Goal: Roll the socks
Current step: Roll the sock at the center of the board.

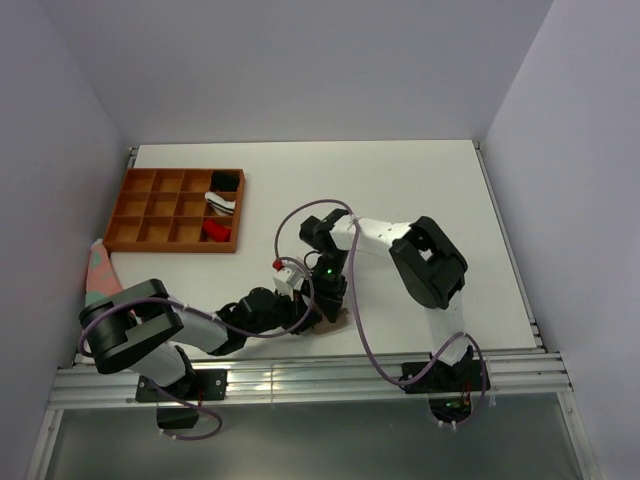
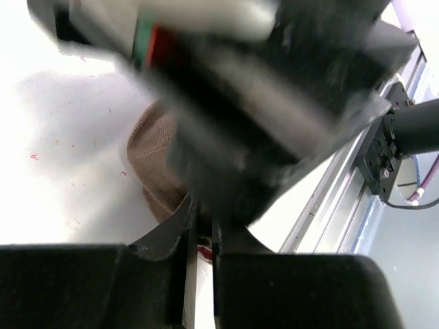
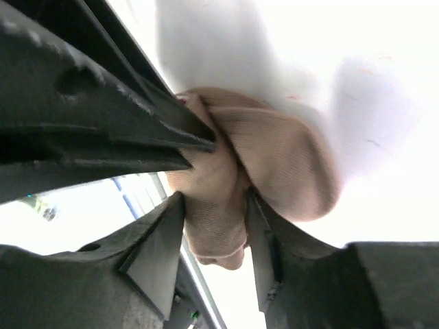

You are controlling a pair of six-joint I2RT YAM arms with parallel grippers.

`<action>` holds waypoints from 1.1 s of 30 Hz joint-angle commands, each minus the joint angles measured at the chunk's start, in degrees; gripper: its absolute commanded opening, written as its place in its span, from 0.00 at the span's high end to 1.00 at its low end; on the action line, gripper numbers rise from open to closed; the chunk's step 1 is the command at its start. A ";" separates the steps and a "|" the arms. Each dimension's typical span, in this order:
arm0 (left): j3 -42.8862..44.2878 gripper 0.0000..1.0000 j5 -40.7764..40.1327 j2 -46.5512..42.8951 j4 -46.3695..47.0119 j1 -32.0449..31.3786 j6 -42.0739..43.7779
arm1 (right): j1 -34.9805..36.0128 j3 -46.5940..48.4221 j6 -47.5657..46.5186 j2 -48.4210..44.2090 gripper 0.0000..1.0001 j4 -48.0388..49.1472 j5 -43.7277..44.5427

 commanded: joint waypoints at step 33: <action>9.15 1.00 2.79 1.41 -22.98 5.95 -0.43 | -11.09 -30.71 -6.03 -42.62 0.39 31.13 1.95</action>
